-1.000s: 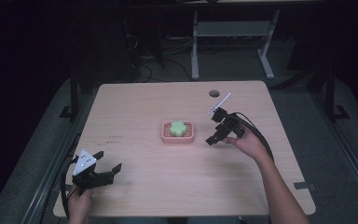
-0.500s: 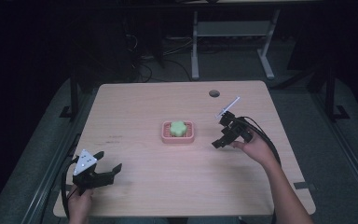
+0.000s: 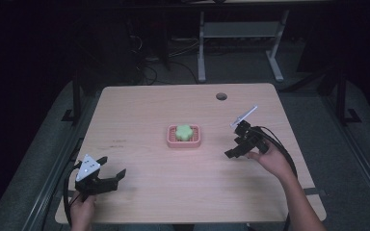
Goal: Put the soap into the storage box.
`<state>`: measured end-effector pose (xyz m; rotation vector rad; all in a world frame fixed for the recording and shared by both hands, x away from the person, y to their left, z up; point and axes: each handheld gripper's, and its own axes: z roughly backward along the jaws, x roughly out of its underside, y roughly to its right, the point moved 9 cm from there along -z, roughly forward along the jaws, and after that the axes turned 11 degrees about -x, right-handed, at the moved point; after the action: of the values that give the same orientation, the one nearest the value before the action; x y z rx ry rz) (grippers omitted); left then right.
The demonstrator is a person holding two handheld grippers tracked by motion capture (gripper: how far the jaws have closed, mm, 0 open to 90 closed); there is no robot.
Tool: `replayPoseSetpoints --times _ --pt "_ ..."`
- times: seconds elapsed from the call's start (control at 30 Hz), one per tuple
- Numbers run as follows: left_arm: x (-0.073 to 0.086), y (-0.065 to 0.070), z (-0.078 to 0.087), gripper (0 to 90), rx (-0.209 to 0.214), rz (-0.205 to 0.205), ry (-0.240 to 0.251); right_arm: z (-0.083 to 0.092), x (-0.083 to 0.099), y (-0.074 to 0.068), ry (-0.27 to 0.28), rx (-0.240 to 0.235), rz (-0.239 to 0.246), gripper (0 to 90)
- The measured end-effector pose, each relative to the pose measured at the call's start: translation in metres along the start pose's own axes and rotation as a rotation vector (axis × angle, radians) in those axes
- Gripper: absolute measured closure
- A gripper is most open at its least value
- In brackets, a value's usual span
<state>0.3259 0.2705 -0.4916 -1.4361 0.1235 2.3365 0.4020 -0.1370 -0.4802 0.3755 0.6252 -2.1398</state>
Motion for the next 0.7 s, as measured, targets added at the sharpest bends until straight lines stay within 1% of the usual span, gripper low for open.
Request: replayPoseSetpoints --times 0.03,0.07,0.1,0.2,0.33,0.47,0.53,0.6,0.7 --pt "0.0 0.0 0.0 14.2 0.0 -0.002 -0.001 0.0 0.002 -0.001 -0.005 -0.006 -0.011 24.8" --pt "0.0 0.0 0.0 14.2 0.0 -0.001 -0.001 0.001 0.005 0.0 -0.011 0.001 -0.005 24.8" --pt "0.0 0.0 0.0 14.2 -0.001 -0.002 -0.001 0.001 0.006 -0.001 -0.001 0.004 0.0 24.8" --pt "0.0 0.0 0.0 14.2 0.0 -0.004 -0.001 0.002 0.012 -0.003 0.011 -0.001 -0.006 24.9" --pt "0.001 -0.001 0.0 14.2 -0.003 0.0 -0.004 0.003 0.021 -0.004 0.005 0.001 -0.011 24.8" --pt "0.001 -0.001 -0.001 14.2 -0.004 0.002 -0.004 0.005 0.027 -0.006 0.03 0.0 -0.007 24.8" --pt "0.002 -0.001 -0.001 14.2 -0.003 0.001 -0.011 0.006 0.032 -0.007 0.034 -0.001 -0.012 24.8" --pt "0.002 0.0 -0.001 14.2 0.0 0.001 -0.006 0.006 0.035 -0.008 0.039 -0.001 -0.012 24.8" --pt "0.002 0.001 -0.002 14.2 0.007 -0.016 -0.004 0.006 0.044 -0.011 0.05 -0.003 -0.018 24.8"
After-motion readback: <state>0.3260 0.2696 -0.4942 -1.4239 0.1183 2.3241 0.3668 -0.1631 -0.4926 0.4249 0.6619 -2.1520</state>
